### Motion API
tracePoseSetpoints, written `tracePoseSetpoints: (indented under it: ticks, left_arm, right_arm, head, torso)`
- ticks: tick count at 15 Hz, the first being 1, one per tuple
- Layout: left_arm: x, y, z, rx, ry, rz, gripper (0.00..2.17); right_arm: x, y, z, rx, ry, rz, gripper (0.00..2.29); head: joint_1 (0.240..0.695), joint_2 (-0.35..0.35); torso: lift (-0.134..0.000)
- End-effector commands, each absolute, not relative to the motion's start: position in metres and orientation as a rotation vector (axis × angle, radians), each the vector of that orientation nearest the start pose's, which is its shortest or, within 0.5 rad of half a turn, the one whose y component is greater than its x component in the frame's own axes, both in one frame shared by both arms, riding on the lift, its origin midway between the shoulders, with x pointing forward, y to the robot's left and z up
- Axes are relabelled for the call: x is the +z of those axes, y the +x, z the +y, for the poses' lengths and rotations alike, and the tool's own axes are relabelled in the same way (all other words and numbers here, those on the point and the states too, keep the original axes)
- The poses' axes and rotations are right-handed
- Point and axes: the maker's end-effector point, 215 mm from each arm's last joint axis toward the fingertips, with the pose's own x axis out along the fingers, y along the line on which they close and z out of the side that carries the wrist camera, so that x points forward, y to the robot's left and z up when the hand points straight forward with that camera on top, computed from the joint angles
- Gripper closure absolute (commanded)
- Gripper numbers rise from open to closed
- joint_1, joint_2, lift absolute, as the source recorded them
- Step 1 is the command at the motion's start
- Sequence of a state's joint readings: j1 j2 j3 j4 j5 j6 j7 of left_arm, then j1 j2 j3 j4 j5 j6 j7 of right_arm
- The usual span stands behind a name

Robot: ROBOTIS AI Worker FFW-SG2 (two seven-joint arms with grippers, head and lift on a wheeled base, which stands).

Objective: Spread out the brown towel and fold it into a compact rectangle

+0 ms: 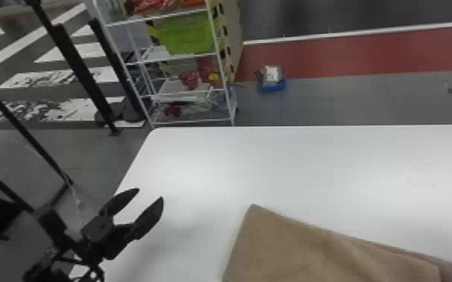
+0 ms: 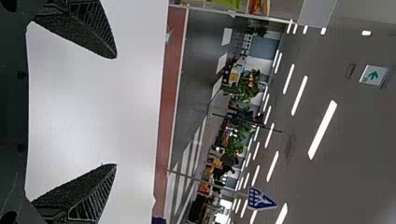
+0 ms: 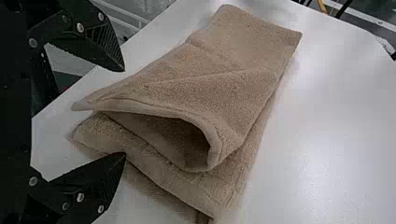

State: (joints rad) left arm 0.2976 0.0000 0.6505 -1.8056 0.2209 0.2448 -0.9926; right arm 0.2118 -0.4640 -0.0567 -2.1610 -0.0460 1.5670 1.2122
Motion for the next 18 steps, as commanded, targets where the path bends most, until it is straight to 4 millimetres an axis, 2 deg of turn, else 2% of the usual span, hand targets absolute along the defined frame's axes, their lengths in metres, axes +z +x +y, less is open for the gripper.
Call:
tracePoseSetpoints:
  ticks: [1,4,8,10,15,18]
  left_arm:
    - [-0.381,0.411,0.378,-0.364,-0.212,0.14,0.05]
    - [-0.38,0.409,0.383,-0.357,-0.21,0.139,0.05]
    - [-0.379,0.41,0.384,-0.354,-0.21,0.136,0.05]
    - [-0.379,0.41,0.384,-0.355,-0.21,0.137,0.05]
    - [-0.381,0.41,0.383,-0.354,-0.213,0.14,0.05]
    - [-0.381,0.411,0.384,-0.353,-0.212,0.138,0.05]
  right_arm:
    - [-0.436,0.292,-0.194,0.876,0.364,1.215,0.29]
    - [-0.433,0.297,-0.203,0.862,0.344,1.209,0.29]
    - [-0.401,0.292,-0.201,0.927,0.363,1.148,0.27]
    - [-0.396,0.292,-0.197,0.942,0.377,1.136,0.27]
    - [-0.43,0.295,-0.187,0.913,0.389,1.211,0.27]
    - [-0.44,0.298,-0.177,0.917,0.407,1.229,0.27]
  head:
    - [0.695,0.281]
    - [0.695,0.296]
    - [0.695,0.295]
    - [0.695,0.298]
    - [0.695,0.306]
    - [0.695,0.316]
  torso:
    - [-0.124]
    - [-0.124]
    - [-0.124]
    - [-0.124]
    - [-0.124]
    - [-0.124]
